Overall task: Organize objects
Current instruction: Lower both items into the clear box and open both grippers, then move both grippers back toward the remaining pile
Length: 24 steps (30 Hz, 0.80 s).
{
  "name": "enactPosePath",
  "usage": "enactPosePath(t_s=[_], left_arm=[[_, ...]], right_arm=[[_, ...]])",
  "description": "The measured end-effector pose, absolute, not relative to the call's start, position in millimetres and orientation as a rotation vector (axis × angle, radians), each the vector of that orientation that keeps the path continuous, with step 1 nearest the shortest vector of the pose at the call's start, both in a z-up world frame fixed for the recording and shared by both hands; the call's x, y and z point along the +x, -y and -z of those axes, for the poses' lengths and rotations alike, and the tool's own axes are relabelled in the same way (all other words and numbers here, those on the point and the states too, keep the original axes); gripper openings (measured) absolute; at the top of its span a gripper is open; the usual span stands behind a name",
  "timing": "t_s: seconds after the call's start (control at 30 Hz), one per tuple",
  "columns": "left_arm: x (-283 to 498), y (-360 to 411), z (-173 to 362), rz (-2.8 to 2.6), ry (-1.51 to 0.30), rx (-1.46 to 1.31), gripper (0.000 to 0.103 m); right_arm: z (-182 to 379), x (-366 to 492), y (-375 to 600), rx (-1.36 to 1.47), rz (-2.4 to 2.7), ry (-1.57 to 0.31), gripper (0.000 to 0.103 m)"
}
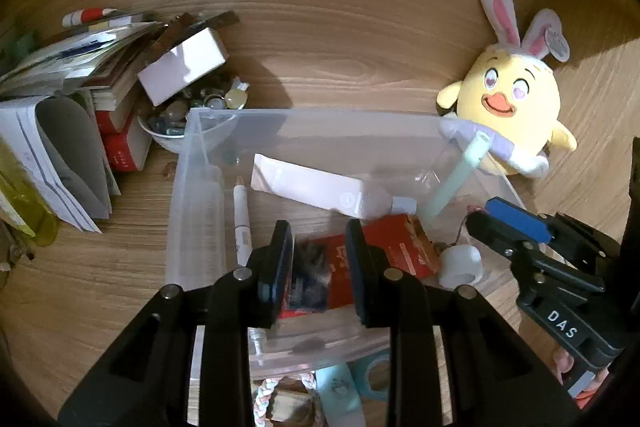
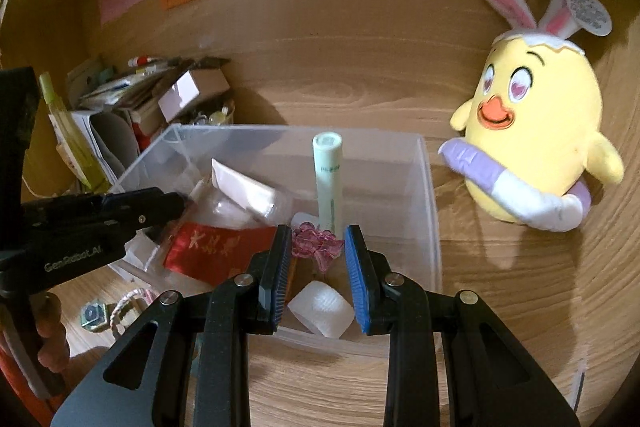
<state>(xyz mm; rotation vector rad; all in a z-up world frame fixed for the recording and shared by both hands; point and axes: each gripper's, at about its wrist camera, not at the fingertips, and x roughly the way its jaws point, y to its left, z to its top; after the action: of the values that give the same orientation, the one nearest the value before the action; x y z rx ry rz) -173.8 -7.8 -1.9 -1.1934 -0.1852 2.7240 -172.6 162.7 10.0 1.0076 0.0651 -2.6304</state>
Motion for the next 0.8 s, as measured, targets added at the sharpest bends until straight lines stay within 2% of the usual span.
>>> enactPosePath(t_s=[0.17,0.27,0.33,0.43,0.5,0.6,0.7,0.8], left_arm=[[-171.4,3.3,0.7,-2.723,0.152,-1.194,0.028],[-166.6,2.2,-5.0,-2.728,0.132,-1.171,0.036],[-162.5,2.8,-10.8,-2.746,0.123,-1.14,0.048],[-154.0,3.1,-20.1,-2.775,0.101,-1.089,0.057],[-148.5,3.7,-25.3,-2.788,0.09,-1.066,0.059],[-141.0,6.2,-30.5,-2.793,0.092,-1.048,0.063],[-132.5,10.5,-33.6,-2.803,0.107,-1.033,0.084],[-124.2,12.4,-34.7,-2.828,0.075,-1.02,0.087]], right_arm=[[-4.7,-176.8,-157.9,1.036,2.617,-0.084,0.025],[-4.9,-175.6,-155.1,1.032,2.626,-0.111,0.025],[-6.5,-174.4,-153.9,1.03,2.626,-0.123,0.027],[-10.3,-171.1,-153.9,1.01,2.644,-0.134,0.045],[-14.2,-167.7,-154.6,0.989,2.656,-0.133,0.061],[-21.4,-161.0,-154.9,0.954,2.678,-0.137,0.071],[-27.6,-152.6,-154.0,0.925,2.697,-0.15,0.077],[-33.0,-140.8,-153.2,0.901,2.695,-0.157,0.078]])
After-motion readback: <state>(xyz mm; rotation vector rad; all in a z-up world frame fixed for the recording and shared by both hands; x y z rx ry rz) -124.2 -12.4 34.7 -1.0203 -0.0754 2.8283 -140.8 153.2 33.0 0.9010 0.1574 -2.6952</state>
